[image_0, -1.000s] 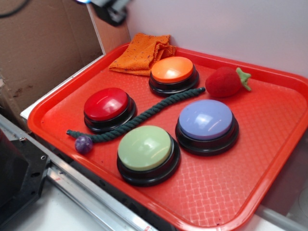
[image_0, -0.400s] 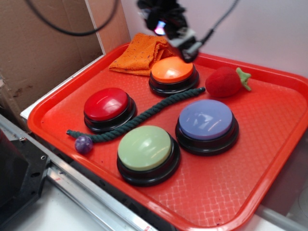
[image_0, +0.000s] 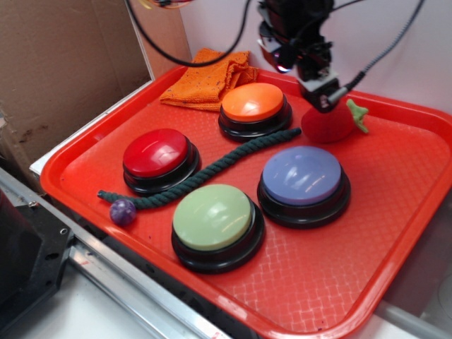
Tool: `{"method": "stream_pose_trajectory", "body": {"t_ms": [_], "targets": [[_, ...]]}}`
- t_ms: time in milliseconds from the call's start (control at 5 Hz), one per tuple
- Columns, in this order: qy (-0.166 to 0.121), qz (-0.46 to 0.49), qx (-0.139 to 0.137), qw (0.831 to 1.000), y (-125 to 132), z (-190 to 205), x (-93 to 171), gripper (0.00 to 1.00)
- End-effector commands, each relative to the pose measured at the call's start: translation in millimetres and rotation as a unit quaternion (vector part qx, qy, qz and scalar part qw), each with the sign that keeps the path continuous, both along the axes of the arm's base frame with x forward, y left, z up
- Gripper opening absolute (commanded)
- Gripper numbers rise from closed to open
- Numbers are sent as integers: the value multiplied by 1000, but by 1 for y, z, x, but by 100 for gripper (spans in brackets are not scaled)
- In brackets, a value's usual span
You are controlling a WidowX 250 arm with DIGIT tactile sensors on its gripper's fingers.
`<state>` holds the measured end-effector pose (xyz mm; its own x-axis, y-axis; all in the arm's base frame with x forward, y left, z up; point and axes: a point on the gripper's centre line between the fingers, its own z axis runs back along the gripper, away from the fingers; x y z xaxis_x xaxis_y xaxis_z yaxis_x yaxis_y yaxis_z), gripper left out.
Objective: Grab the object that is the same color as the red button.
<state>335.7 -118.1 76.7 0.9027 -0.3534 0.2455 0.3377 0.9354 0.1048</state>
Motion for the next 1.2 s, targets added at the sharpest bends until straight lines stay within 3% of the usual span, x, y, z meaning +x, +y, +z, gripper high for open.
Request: {"method": "stream_pose_trajectory", "body": {"t_ms": [0,400,600,800,1000], "targets": [[-2,-21,3,1000,-19,-9,25,100],[19,-30,11,999,-22,-28,28,100],[23,-31,13,999,-23,-33,28,36],[11,-22,11,1000,-19,-25,27,0],[19,-3,30,999,-17,-10,22,0]]}}
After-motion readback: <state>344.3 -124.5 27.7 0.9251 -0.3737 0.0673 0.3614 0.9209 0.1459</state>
